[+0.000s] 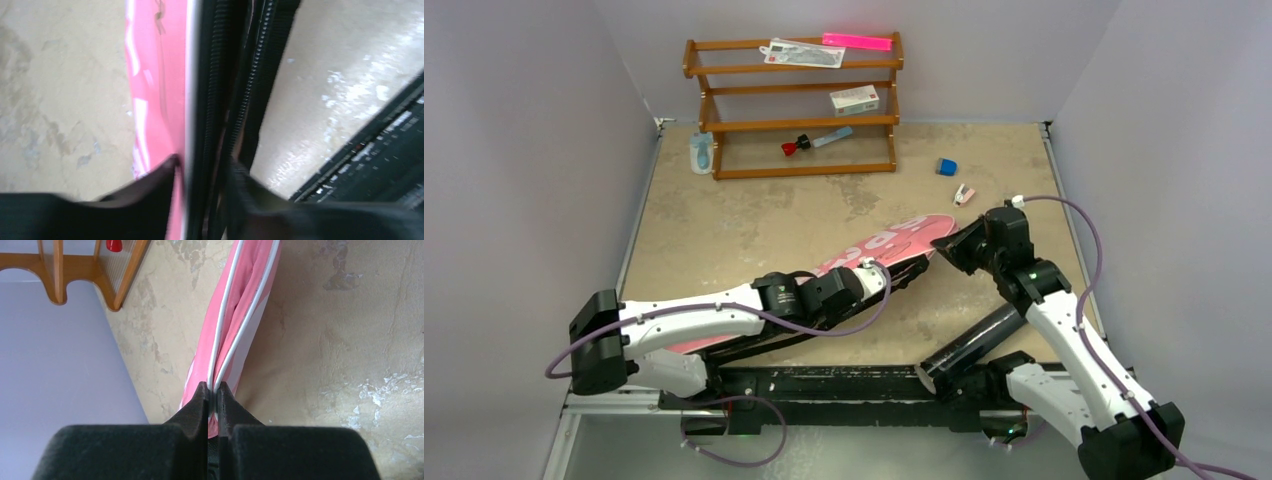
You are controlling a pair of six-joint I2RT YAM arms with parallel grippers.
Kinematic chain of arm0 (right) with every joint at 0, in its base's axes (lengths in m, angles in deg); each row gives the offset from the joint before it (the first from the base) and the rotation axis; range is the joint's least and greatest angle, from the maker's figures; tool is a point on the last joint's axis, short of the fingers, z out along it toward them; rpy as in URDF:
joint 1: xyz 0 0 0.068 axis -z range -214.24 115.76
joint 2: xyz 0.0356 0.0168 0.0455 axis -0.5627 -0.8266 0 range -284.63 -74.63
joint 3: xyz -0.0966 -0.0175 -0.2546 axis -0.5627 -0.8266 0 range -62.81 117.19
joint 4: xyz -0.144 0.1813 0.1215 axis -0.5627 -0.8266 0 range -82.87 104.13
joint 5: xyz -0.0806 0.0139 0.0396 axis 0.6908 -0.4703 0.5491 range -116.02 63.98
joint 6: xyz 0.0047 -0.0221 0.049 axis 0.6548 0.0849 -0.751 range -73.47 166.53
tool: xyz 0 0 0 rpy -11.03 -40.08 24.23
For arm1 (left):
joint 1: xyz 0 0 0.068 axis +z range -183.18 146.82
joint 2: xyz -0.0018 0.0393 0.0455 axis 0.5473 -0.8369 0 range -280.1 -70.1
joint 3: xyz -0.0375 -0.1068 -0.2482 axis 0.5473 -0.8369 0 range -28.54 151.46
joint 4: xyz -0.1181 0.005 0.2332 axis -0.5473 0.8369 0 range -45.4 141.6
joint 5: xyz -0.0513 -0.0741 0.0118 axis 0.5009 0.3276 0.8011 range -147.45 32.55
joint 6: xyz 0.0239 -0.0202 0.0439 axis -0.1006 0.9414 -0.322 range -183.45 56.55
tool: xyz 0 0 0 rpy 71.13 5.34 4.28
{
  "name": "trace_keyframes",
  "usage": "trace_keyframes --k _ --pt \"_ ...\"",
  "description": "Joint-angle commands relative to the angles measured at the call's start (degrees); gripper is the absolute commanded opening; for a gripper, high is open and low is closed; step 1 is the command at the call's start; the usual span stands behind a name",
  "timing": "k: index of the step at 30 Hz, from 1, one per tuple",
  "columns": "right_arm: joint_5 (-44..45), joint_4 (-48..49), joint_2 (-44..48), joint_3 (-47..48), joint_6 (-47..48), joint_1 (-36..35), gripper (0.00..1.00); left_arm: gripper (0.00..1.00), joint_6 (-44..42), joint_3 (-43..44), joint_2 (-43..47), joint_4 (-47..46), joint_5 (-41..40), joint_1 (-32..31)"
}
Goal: Pack up the badminton gear
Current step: Adjust the racket bag at the center of the board.
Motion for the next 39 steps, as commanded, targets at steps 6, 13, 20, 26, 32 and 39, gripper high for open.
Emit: trace_keyframes --k 6,13,20,26,32,39 --pt "0.8 0.3 -0.1 6.0 3.6 -0.2 0.13 0.0 2.7 2.0 0.6 3.3 -12.5 -0.3" --pt "5.7 -0.7 4.3 6.8 15.8 -0.2 0.42 0.0 3.3 3.7 8.7 1.7 0.4 5.7" --pt "-6.0 7.2 16.3 0.3 36.2 -0.1 0.48 0.0 2.2 3.8 11.7 1.5 2.7 8.5" --pt "-17.9 17.9 21.3 -8.3 39.7 -0.2 0.43 0.0 1.2 2.5 13.1 -0.9 2.8 8.5" --pt "-24.6 25.4 23.1 -15.2 34.7 -0.1 0.35 0.0 1.3 1.7 13.8 -1.9 2.8 8.5" --pt "-26.8 32.4 27.6 -22.5 30.3 -0.2 0.37 0.0 1.4 0.6 14.6 -2.4 3.2 8.5"
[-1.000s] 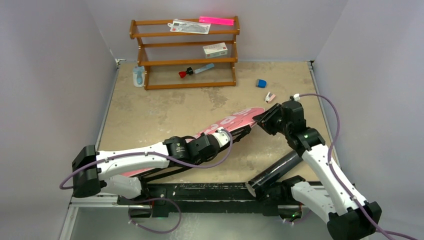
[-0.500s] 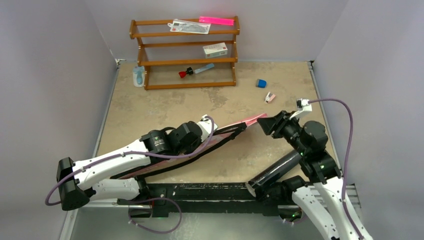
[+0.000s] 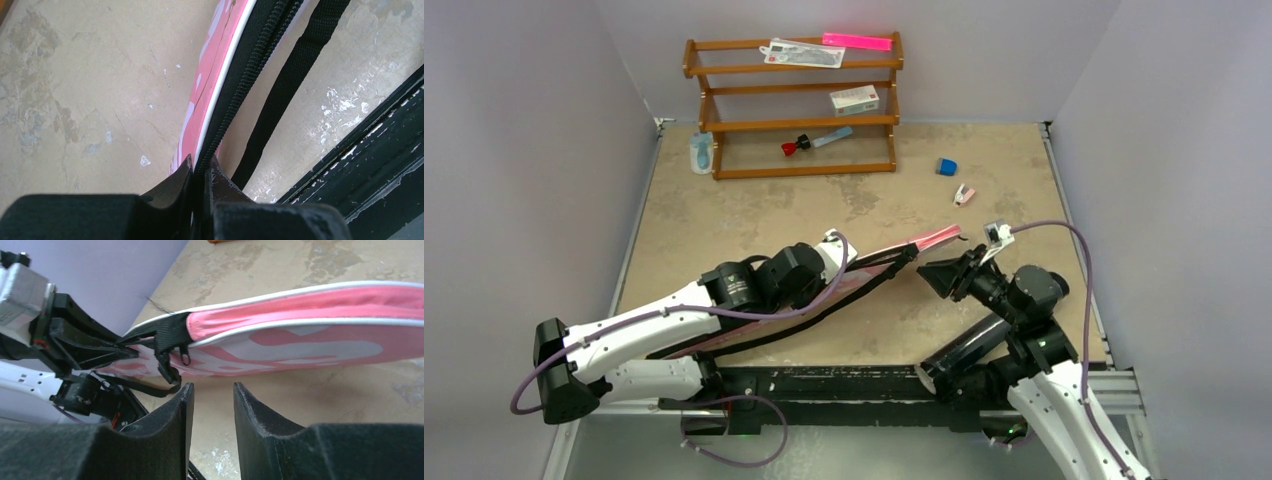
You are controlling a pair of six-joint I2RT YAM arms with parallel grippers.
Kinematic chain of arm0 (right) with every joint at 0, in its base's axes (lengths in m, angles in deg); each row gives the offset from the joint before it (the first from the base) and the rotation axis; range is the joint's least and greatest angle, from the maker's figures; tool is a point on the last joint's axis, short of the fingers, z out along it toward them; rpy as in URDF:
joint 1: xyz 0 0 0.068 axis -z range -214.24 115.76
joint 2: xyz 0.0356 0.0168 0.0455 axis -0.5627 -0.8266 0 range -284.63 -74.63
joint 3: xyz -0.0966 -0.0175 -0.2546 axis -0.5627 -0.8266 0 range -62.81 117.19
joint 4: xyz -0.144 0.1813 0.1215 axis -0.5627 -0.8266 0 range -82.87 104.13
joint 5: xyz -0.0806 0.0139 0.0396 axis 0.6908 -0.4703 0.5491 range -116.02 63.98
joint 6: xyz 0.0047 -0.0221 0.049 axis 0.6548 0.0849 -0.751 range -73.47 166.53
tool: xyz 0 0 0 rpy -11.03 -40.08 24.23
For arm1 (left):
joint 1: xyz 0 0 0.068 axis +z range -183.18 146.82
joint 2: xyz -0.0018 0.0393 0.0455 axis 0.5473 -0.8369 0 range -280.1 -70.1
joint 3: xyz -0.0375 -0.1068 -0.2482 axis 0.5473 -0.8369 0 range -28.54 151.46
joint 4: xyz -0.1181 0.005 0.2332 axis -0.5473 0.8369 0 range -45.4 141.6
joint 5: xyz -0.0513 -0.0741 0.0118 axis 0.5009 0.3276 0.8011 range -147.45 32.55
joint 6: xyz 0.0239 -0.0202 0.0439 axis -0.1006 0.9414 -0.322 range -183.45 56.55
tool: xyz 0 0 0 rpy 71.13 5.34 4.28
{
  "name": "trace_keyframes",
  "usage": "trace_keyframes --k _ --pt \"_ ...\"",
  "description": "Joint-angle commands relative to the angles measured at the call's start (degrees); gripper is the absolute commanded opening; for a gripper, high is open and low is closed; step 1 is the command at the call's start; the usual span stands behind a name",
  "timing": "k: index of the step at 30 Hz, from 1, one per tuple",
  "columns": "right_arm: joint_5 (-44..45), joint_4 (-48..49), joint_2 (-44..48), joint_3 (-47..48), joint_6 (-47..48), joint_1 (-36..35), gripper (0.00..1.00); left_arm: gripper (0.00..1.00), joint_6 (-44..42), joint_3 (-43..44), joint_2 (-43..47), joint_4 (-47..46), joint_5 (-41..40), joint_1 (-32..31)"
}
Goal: Pack up the badminton gear
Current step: Adjust the racket bag at the center of the board.
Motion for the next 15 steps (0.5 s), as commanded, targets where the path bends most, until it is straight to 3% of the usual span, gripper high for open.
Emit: trace_keyframes --k 1,15 --pt "-4.0 9.2 1.4 -1.7 -2.9 -0.1 0.37 0.0 -0.1 0.2 2.9 -5.9 0.0 0.1" --pt "-8.8 18.6 -4.9 -1.5 -6.4 -0.1 0.37 0.0 0.3 -0.6 5.0 -6.2 1.0 0.1"
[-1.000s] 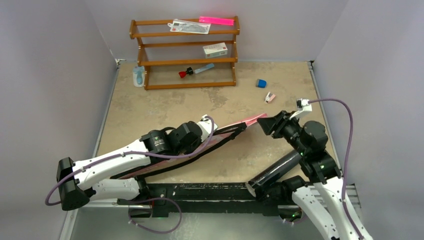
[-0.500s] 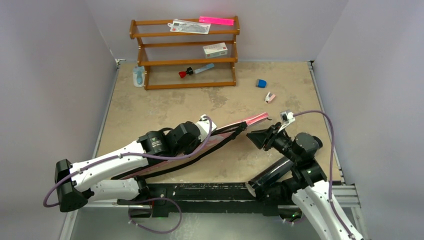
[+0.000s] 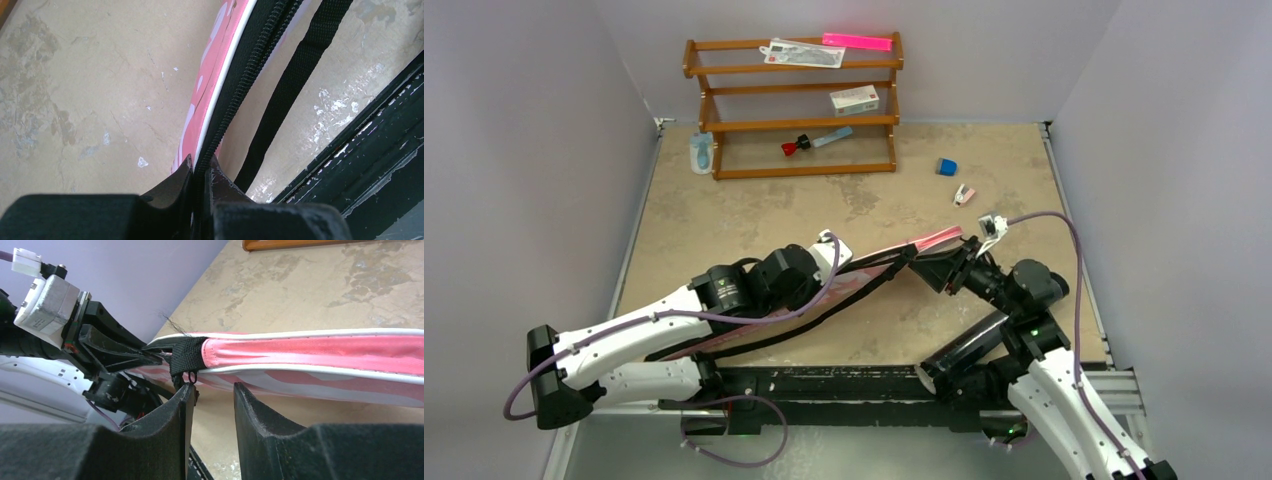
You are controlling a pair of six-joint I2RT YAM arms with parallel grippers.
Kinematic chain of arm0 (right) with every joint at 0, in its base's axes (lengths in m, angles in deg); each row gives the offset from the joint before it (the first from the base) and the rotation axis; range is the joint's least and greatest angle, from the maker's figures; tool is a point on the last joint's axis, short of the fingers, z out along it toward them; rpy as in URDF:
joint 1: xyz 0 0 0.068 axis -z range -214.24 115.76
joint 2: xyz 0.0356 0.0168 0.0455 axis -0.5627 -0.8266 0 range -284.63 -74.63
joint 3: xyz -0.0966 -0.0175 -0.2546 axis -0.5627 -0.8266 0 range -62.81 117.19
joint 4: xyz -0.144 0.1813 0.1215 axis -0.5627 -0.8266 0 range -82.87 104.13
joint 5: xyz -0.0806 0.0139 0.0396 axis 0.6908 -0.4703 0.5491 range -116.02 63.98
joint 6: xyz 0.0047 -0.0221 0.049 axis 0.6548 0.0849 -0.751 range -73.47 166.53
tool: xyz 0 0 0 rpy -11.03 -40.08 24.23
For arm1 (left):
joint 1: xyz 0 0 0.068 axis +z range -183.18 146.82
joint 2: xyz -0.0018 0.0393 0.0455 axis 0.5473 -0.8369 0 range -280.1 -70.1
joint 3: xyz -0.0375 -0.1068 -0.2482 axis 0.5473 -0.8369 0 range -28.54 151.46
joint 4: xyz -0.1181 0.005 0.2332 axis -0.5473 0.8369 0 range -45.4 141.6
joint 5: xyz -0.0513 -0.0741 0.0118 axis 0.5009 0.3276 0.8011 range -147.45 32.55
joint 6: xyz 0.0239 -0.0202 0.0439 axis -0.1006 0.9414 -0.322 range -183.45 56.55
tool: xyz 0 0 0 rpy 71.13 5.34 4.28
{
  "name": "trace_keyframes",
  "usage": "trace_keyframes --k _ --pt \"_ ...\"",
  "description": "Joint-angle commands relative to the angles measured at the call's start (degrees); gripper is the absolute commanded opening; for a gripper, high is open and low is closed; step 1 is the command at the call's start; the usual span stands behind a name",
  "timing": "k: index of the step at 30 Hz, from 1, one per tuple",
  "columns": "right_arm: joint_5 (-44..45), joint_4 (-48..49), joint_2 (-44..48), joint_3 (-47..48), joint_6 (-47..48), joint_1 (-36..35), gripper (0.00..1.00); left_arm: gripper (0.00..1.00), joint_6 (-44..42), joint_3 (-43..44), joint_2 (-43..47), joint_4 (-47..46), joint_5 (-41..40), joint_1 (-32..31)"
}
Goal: Pack up the badminton gear
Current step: Adjust the racket bag at the center of the board.
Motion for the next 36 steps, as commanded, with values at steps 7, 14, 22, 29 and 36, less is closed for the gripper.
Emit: trace_keyframes --k 7,14,22,29,36 --pt "-3.0 2.5 0.6 1.3 -0.3 -0.2 0.38 0.0 0.4 0.7 3.1 -5.9 -0.4 0.1" --pt "-1.6 1.3 2.1 1.7 -1.2 -0.1 0.36 0.0 0.3 0.7 3.0 -6.0 0.0 0.1" --pt "-1.4 0.1 3.9 1.8 -1.9 -0.2 0.39 0.0 0.3 0.8 2.9 -6.3 0.2 0.1" --pt "-1.4 4.6 2.3 1.6 -9.8 -0.1 0.3 0.0 0.4 0.7 3.0 -6.5 1.0 0.1" --pt "-0.9 5.0 1.3 1.8 -11.6 -0.1 0.31 0.0 0.6 0.7 3.3 -6.6 1.1 0.1"
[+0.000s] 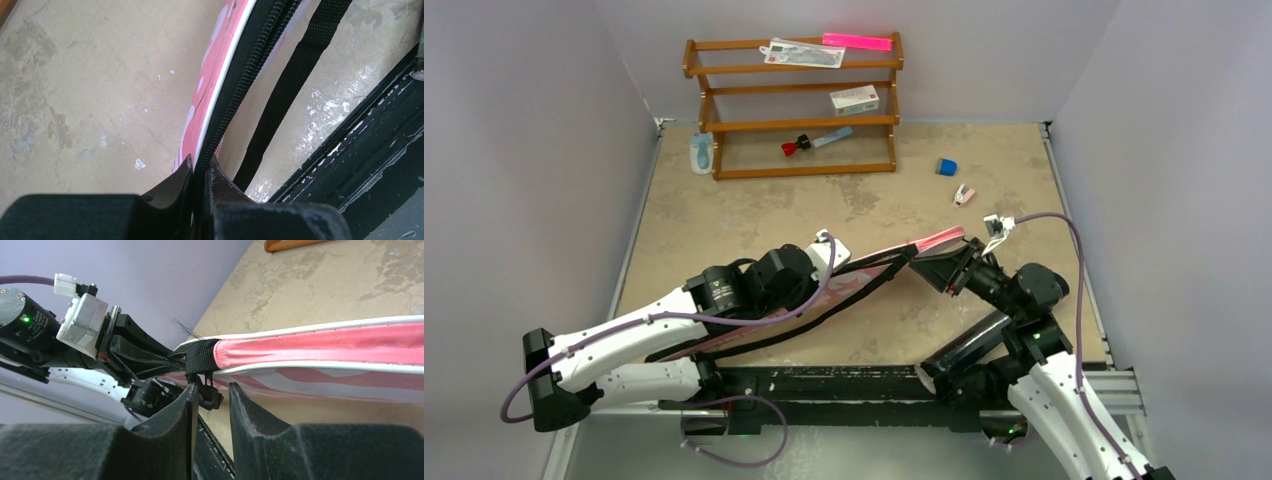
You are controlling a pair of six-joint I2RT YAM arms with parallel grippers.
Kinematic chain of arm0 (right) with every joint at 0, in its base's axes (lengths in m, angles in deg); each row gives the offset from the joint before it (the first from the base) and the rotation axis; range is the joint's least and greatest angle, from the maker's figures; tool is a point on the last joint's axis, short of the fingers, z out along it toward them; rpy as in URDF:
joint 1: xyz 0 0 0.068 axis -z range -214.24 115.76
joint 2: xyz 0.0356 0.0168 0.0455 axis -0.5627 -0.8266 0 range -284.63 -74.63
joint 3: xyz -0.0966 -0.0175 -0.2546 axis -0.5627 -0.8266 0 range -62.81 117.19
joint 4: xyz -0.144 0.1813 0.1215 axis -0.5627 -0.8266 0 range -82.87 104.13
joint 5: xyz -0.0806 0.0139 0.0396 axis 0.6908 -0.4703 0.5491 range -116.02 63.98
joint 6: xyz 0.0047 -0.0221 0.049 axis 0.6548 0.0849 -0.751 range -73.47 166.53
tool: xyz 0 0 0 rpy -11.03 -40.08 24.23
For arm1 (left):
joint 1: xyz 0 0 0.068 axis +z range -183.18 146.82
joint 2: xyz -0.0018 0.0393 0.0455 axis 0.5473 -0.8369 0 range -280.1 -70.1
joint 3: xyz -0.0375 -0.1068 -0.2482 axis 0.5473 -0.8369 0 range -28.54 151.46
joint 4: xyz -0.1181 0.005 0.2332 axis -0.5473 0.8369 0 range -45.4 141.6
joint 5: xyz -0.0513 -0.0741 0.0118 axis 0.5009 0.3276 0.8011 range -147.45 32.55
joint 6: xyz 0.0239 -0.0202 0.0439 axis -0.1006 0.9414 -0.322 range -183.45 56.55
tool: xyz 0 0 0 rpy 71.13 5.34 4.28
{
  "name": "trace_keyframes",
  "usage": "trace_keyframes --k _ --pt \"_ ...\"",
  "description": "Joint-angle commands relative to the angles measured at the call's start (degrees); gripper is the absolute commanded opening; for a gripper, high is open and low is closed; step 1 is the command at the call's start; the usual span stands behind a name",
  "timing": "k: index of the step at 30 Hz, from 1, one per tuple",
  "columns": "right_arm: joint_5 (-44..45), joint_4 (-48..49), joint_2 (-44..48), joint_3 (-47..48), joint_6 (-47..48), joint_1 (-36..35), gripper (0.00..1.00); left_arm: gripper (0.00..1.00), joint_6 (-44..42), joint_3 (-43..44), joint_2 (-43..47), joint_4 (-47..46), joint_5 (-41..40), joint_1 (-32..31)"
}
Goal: Pack up the badminton gear
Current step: Adjust the racket bag at the center of the board.
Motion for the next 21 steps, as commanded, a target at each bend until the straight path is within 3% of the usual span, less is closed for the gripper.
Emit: trace_keyframes --k 1,10,21 --pt "0.5 3.3 -0.5 1.8 -2.5 -0.2 0.31 0.0 0.5 0.6 2.0 -6.5 -0.1 0.1" --pt "1.0 6.2 -2.0 1.3 -7.0 -0.1 0.31 0.0 0.4 0.5 1.7 -6.5 0.2 0.1" --pt "4.1 7.3 -2.0 0.4 -9.6 -0.1 0.19 0.0 0.4 0.5 1.7 -6.5 0.5 0.1"
